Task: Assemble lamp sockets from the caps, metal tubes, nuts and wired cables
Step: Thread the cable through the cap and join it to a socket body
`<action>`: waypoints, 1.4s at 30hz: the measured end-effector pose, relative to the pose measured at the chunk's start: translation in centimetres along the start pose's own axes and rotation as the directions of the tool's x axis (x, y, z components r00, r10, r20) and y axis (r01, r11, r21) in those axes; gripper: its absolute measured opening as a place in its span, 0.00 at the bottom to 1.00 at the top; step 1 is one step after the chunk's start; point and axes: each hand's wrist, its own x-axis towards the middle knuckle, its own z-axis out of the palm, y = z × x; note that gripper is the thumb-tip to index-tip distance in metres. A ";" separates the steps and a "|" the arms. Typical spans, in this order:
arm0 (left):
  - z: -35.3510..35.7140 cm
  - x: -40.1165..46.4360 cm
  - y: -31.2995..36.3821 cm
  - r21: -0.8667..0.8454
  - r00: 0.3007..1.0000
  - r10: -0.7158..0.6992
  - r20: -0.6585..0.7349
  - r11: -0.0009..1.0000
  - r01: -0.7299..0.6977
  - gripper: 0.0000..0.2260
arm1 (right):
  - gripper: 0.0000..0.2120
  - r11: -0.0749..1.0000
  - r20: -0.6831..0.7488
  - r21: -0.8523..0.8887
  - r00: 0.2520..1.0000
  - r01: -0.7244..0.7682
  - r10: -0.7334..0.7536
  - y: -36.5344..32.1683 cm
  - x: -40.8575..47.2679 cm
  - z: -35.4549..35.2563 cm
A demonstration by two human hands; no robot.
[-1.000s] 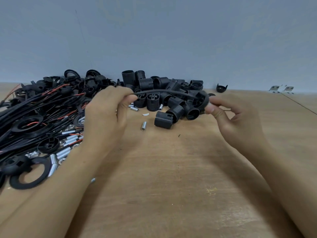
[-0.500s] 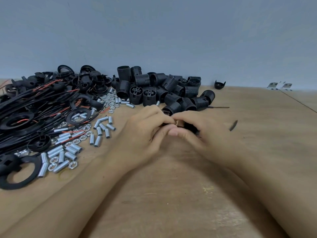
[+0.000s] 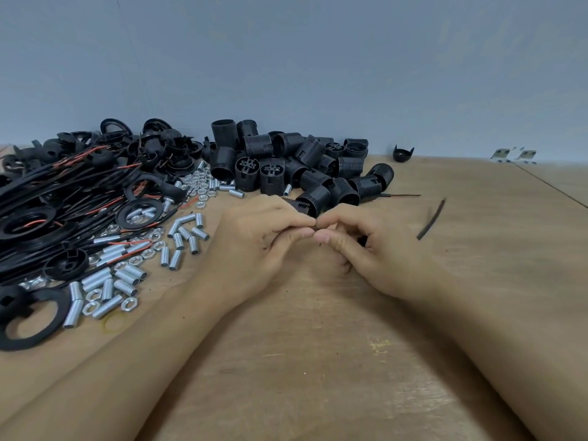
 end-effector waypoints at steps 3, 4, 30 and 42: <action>0.0 -0.1 -0.4 0.111 0.990 -0.129 0.053 0.986 0.122 0.17 | 0.04 0.992 -0.029 0.111 0.998 -0.061 0.064 0.2 -0.1 0.2; 0.0 -0.2 -0.6 0.176 0.980 -0.166 0.108 0.974 0.146 0.23 | 0.04 0.977 -0.052 0.185 0.992 -0.102 0.114 0.3 0.0 0.2; 0.6 0.4 2.7 -0.226 0.964 -0.266 -0.014 0.940 0.256 0.03 | 0.06 0.799 0.040 0.558 0.968 -0.226 0.246 -0.6 0.3 0.7; 1.3 0.2 1.3 -0.290 0.939 -0.343 -0.021 0.901 0.323 0.02 | 0.07 0.775 -0.124 0.582 0.915 -0.246 0.383 -1.0 0.3 1.4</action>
